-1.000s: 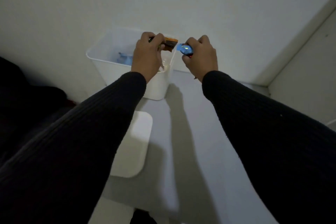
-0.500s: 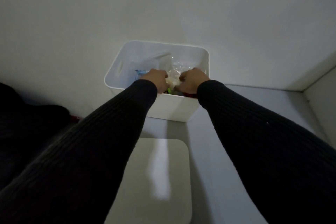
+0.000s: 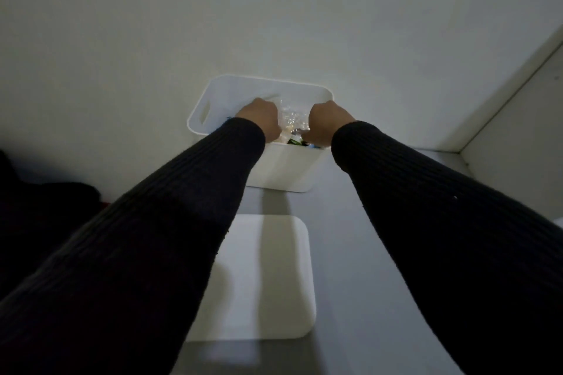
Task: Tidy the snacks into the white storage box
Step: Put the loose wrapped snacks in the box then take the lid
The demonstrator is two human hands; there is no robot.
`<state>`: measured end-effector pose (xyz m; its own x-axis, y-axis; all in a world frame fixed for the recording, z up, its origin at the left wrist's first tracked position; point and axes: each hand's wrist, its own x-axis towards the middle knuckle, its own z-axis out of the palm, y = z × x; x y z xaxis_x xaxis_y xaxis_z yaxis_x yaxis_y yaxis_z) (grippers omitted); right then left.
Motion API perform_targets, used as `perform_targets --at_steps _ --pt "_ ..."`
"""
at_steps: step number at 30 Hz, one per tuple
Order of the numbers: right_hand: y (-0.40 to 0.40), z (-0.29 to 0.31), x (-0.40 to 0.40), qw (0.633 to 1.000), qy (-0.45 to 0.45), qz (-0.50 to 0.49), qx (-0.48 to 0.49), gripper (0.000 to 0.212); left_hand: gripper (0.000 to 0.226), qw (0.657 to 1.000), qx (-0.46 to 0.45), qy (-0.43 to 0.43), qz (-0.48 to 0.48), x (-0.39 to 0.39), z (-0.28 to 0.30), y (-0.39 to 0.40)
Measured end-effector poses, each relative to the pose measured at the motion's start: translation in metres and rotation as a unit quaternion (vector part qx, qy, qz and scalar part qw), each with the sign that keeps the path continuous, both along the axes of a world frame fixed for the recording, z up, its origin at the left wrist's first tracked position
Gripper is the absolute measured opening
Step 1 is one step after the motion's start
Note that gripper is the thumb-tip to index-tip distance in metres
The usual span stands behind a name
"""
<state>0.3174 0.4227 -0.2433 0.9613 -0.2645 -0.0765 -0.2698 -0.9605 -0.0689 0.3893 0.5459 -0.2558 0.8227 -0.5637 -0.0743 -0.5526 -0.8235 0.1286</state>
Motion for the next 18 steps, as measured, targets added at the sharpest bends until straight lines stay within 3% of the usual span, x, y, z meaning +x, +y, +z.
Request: perform_targets --at_steps 6,11,14,18 --pt "0.031 -0.012 -0.084 0.999 -0.022 0.013 0.021 0.043 0.03 0.998 -0.036 -0.026 0.041 -0.064 -0.014 0.068" --pt "0.059 -0.079 -0.152 0.995 0.062 -0.013 0.077 0.032 0.042 0.991 -0.026 0.068 0.11 -0.138 -0.07 0.129" --pt "0.077 -0.116 -0.192 0.984 0.125 -0.022 0.126 0.05 0.051 0.975 -0.025 0.135 0.175 -0.169 -0.116 0.17" --pt "0.095 -0.15 -0.22 0.967 0.149 -0.07 0.195 0.071 0.069 0.954 -0.006 0.161 0.251 -0.194 -0.163 0.215"
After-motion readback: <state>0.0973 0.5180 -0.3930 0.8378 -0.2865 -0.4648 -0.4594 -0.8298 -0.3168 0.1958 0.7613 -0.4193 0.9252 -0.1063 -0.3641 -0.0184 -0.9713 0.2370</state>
